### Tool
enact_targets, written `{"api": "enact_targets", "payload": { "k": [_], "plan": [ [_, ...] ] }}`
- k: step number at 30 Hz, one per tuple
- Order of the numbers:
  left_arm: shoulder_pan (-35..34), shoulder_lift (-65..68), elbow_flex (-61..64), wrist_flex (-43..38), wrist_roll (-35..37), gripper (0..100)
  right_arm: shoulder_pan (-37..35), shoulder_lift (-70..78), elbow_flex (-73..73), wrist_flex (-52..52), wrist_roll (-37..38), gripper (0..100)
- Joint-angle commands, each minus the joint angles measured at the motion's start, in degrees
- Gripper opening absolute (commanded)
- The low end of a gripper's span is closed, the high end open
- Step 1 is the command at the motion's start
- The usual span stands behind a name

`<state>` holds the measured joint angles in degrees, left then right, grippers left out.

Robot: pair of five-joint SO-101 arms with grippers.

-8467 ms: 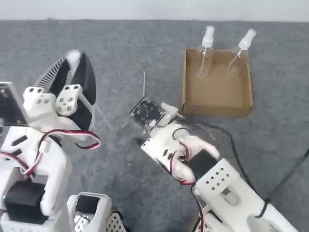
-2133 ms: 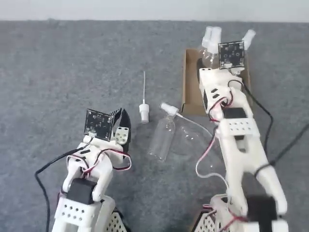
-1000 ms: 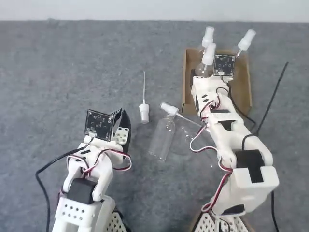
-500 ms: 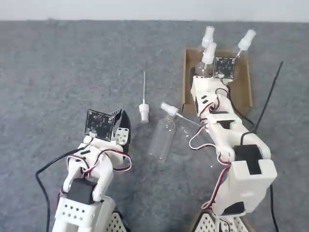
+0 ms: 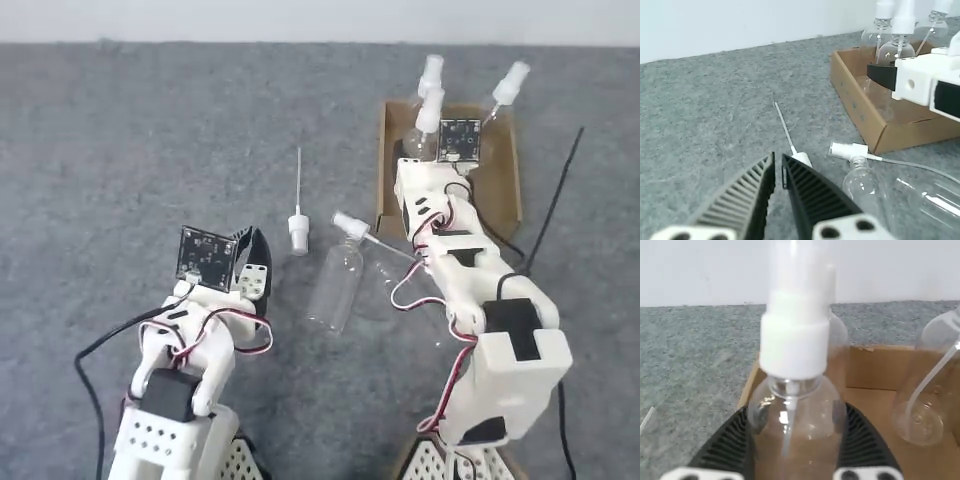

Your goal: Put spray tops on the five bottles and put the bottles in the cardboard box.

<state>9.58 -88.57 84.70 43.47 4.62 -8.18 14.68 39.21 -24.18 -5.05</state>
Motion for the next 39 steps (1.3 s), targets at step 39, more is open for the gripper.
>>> {"api": "enact_targets", "payload": {
  "k": [39],
  "plan": [
    [-0.26,-1.14,0.22,-3.25,-0.26,1,-0.22,-6.11,3.69,-0.92,0.97,21.3]
  ]
}}
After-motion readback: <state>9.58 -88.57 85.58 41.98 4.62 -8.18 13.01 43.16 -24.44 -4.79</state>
